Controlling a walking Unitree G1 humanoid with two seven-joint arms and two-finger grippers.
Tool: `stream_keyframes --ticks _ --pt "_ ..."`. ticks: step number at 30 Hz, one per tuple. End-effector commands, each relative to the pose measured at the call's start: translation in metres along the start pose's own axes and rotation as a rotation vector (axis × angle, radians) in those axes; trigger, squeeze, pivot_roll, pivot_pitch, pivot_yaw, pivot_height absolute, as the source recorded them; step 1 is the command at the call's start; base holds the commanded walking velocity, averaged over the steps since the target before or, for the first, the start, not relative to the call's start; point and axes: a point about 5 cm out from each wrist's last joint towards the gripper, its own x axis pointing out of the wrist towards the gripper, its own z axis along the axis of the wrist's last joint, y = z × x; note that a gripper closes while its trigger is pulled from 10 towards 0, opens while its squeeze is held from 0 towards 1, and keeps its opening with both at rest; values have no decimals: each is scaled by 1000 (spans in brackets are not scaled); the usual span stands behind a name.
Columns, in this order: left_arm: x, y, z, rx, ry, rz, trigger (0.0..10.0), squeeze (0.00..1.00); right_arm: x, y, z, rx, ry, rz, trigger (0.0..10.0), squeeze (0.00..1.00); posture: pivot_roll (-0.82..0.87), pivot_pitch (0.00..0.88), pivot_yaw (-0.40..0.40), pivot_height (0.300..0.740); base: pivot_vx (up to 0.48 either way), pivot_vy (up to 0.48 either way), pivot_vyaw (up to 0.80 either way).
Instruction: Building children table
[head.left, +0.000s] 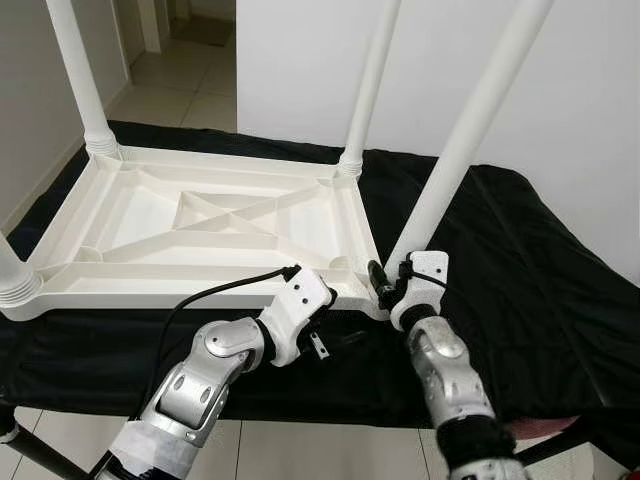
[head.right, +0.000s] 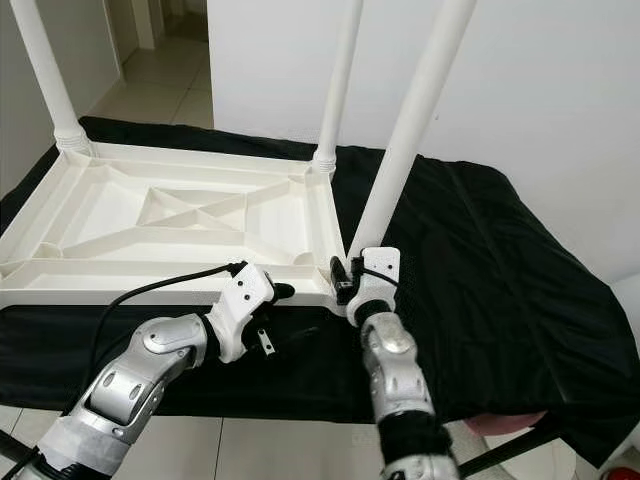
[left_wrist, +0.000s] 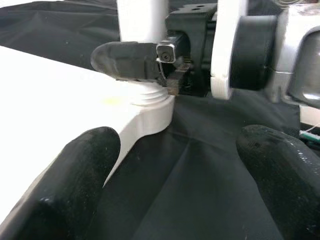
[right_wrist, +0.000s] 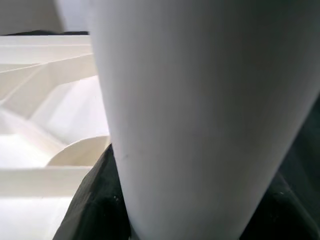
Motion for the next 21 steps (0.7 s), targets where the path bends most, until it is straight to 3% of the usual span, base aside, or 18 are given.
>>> stream_keyframes --ticks 1,4,11,12,21 --pt "2 6 2 16 -2 63 10000 0 -9 -6 -6 -13 38 -100 10000 0 14 0 -113 740 0 0 0" --pt "2 7 3 18 -6 64 10000 0 -13 2 -6 3 44 -87 10000 0 14 0 -118 740 0 0 0" --pt "2 7 4 24 -7 60 10000 0 -17 -2 -5 9 75 -84 10000 0 8 0 -116 740 0 0 0" --pt "2 7 4 24 -7 59 10000 0 -18 -1 -4 14 74 -78 10000 1000 8 0 -116 740 0 0 0" --pt "2 4 5 22 -13 55 10000 0 -22 -3 15 42 -14 -35 10000 1000 1 0 -118 740 0 0 0"
